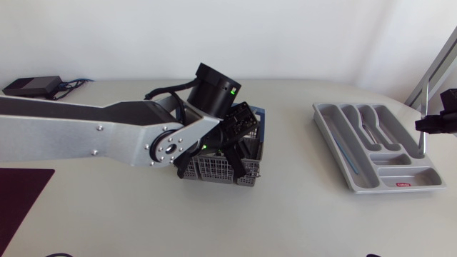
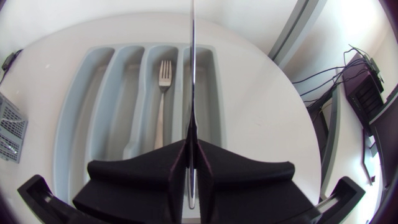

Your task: Sort the cutlery from the basket into the organizer compartments.

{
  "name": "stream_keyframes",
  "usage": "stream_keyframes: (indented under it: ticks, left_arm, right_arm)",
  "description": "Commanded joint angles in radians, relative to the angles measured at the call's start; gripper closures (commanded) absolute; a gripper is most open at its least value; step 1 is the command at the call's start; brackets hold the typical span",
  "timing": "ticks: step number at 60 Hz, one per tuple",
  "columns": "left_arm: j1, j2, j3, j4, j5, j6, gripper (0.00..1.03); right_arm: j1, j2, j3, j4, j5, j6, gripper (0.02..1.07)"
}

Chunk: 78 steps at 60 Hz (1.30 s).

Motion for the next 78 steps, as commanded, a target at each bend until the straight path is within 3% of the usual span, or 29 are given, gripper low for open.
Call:
stream_keyframes:
  ticks: [1, 27, 42, 56, 66, 73, 78]
  left_arm:
    - [-0.003, 0.03, -0.008, 0.009, 0.006, 0.013, 0.57]
    - [-0.007, 0.053, 0.003, 0.016, 0.006, 0.009, 0.62]
    - [-0.007, 0.065, 0.003, 0.015, 0.006, 0.008, 0.72]
    - [0.004, 0.063, -0.007, 0.013, 0.018, 0.006, 0.8]
    - [0.007, 0.063, -0.013, 0.016, 0.018, 0.002, 0.95]
    - [0.01, 0.062, -0.017, 0.019, 0.033, -0.003, 0.98]
    - [0.011, 0.062, -0.025, 0.032, 0.047, -0.007, 1.0]
  right_arm:
    - [0.022, 0.071, 0.063, 0.02, 0.029, 0.025, 1.01]
    - [0.095, 0.274, 0.224, 0.006, 0.153, 0.075, 1.01]
    - [0.115, 0.312, 0.241, -0.006, 0.182, 0.085, 1.0]
    - [0.117, 0.318, 0.231, -0.006, 0.185, 0.086, 0.77]
    - [0.112, 0.307, 0.208, 0.0, 0.187, 0.083, 0.47]
    - [0.108, 0.293, 0.183, 0.008, 0.187, 0.078, 0.2]
    - [0.106, 0.272, 0.159, 0.02, 0.187, 0.074, 0.09]
